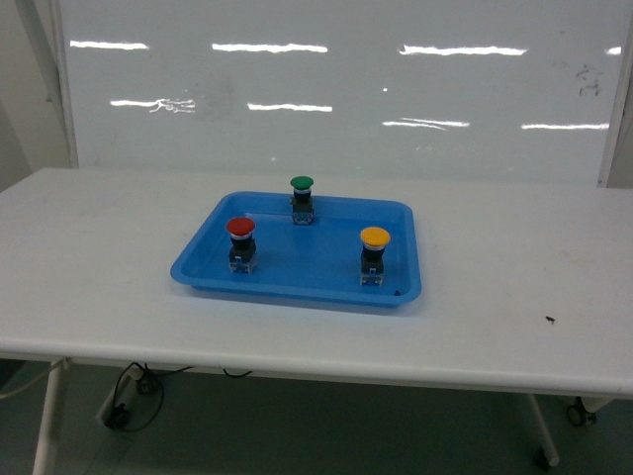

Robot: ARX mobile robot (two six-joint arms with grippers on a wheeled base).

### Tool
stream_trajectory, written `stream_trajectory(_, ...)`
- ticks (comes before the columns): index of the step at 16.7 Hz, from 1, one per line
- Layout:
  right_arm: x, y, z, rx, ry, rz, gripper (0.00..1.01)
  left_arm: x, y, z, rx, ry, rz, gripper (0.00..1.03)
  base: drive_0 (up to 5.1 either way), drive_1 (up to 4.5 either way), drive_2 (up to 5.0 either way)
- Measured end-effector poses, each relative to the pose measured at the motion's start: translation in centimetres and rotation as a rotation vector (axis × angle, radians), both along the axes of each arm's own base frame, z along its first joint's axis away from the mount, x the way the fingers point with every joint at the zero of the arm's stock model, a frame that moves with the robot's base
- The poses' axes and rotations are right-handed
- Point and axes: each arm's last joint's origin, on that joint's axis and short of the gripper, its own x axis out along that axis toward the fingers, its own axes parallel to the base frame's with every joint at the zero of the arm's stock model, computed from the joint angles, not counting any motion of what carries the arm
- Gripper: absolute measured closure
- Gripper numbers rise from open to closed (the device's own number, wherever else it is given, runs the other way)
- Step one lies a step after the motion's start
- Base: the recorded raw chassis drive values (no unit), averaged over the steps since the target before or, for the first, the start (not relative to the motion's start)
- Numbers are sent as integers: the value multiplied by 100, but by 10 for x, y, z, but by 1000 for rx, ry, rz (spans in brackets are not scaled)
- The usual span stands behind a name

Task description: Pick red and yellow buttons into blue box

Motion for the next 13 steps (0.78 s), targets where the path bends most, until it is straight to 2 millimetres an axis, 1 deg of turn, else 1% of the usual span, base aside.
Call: stream_trajectory(13, 0, 0, 0, 0, 0, 0, 3, 0, 0, 0, 0, 0, 0, 5, 0, 0, 0)
